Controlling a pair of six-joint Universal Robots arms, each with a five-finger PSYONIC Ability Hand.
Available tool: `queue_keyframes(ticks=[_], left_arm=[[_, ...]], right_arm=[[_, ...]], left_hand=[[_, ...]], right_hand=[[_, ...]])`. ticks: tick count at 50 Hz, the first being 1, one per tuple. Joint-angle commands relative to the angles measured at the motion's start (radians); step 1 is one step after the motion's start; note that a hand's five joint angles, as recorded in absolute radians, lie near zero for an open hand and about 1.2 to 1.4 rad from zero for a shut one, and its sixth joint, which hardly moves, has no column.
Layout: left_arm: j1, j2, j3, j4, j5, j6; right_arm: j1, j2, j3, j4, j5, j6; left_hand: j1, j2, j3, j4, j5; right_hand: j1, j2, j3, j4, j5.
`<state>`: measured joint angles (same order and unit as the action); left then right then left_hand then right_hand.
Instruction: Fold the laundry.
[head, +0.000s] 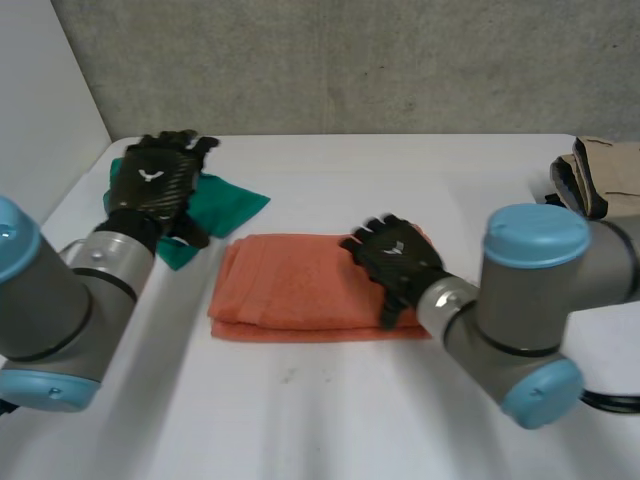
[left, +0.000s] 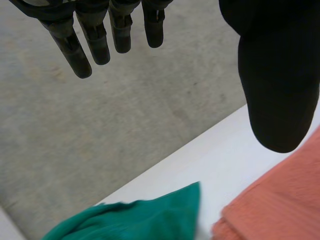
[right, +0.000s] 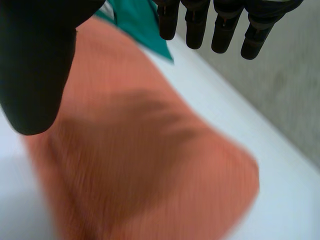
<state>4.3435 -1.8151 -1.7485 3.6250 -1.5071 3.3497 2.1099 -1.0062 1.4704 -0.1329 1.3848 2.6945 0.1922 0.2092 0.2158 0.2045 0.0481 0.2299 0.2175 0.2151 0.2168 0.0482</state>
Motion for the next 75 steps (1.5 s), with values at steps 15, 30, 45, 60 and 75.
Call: queue_keyframes(ticks=[15, 30, 45, 60, 75], left_arm=[[-0.074, 0.040, 0.038, -0.006, -0.016, -0.001], [-0.094, -0.001, 0.095, -0.058, -0.104, -0.009], [-0.288, -0.230, 0.377, -0.229, -0.228, -0.105], [-0.338, -0.455, 0.485, -0.385, -0.409, -0.154], [-0.344, -0.460, 0.408, -0.440, -0.394, -0.131]], right_arm=[[-0.004, -0.101, 0.038, -0.249, 0.021, -0.429], [0.220, 0.046, 0.068, -0.246, -0.144, -0.316], [-0.109, -0.233, 0.111, -0.141, -0.259, 0.413], [-0.105, 0.138, -0.329, 0.256, -0.282, 0.318], [-0.079, 0.209, -0.325, 0.265, -0.118, 0.002]], left_hand=[[0.007, -0.010, -0.017, -0.006, -0.024], [0.027, 0.010, 0.004, 0.015, -0.003], [0.101, 0.084, 0.077, 0.088, 0.070], [0.074, 0.057, 0.051, 0.062, 0.044], [0.042, 0.025, 0.018, 0.030, 0.012]], right_hand=[[1.166, 1.179, 1.181, 1.180, 1.174], [-0.055, -0.043, -0.041, -0.042, -0.048], [-0.055, -0.043, -0.041, -0.042, -0.048], [-0.055, -0.043, -0.041, -0.042, -0.048], [-0.055, -0.043, -0.041, -0.042, -0.048]])
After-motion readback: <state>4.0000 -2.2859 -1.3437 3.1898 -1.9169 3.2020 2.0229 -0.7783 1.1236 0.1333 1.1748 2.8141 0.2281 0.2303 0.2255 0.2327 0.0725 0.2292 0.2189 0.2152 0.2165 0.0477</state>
